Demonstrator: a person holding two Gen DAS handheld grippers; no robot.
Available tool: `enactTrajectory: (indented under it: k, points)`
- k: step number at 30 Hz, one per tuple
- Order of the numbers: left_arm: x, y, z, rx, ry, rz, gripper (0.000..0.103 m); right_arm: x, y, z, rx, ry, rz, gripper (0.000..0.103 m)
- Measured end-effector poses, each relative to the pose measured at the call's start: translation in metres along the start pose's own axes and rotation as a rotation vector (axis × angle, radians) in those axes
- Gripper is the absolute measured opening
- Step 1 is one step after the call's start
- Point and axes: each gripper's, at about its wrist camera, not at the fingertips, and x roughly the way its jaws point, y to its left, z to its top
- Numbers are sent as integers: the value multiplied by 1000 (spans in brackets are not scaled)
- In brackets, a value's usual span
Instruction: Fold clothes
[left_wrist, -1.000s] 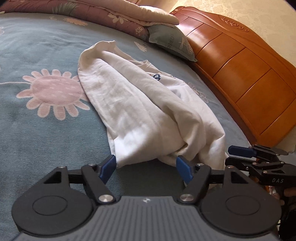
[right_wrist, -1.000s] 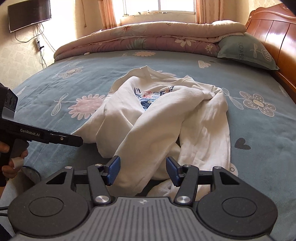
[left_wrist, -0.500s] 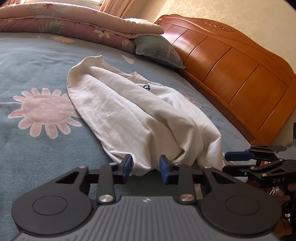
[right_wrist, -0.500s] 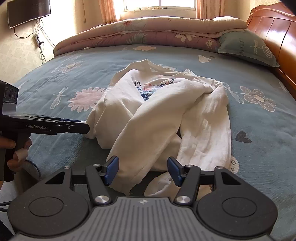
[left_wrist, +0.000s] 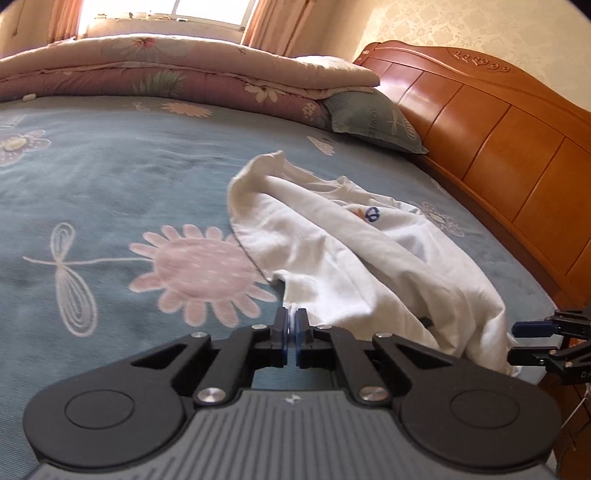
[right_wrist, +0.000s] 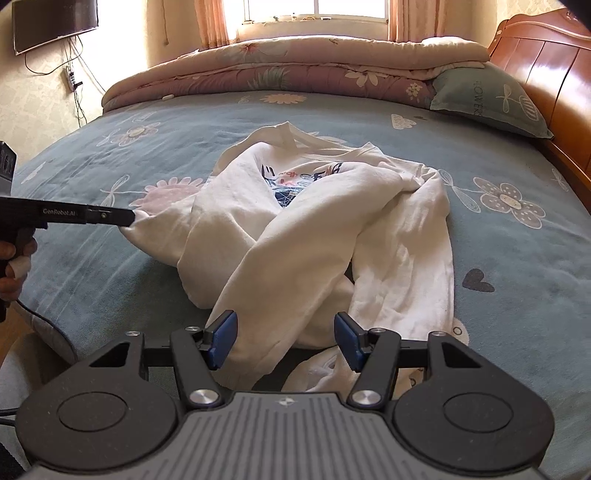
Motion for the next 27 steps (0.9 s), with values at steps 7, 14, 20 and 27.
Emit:
enactTrajectory:
  k: [7, 14, 20, 27]
  points:
    - [-16, 28, 18, 40, 3, 114, 1, 1, 2, 3, -10, 1, -8, 64]
    - [-37, 74, 49, 31, -26, 279, 1, 1, 4, 7, -23, 1, -23, 64]
    - [-53, 122, 81, 11, -38, 441, 1, 4, 6, 9, -25, 5, -32, 64]
    - [-37, 168, 106, -53, 7, 511, 8, 9, 11, 12, -37, 14, -32, 65]
